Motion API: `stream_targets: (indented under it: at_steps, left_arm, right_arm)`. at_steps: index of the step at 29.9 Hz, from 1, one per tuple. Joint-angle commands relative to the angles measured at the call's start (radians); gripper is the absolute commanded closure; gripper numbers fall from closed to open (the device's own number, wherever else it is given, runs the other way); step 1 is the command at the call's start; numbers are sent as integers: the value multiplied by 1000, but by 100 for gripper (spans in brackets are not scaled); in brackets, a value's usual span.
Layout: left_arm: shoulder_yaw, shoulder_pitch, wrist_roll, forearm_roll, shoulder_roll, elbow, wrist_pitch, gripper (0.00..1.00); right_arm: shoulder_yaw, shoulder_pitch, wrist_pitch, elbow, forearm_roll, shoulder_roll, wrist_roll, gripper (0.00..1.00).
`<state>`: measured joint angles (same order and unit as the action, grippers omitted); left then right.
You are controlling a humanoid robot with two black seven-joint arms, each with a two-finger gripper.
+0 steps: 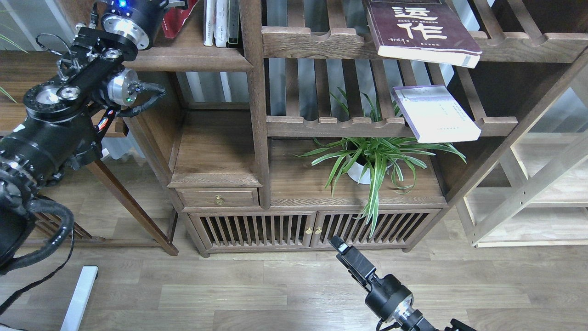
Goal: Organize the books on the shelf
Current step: 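Push the red book into the upper shelf slot with the left gripper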
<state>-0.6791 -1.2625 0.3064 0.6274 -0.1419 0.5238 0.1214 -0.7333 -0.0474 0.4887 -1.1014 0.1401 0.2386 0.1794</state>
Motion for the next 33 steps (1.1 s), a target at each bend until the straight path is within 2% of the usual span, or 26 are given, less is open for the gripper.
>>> stream_targets:
  at_steps: [1, 15, 19, 33]
  left_arm:
    - [22, -14, 0, 0, 2, -18, -9, 100]
    - [43, -28, -4, 0, 18, -31, -9, 100]
    - [49, -28, -9, 0, 21, -31, -9, 91]
    - [62, -26, -3, 0, 21, -51, -9, 81]
  right_arm:
    - [0, 0, 0, 0, -1, 1, 0, 1]
    - [0, -5, 0, 0, -2, 8, -2, 1]
    - [-2, -5, 0, 0, -4, 18, -3, 1]
    - [-2, -5, 0, 0, -4, 36, -3, 1]
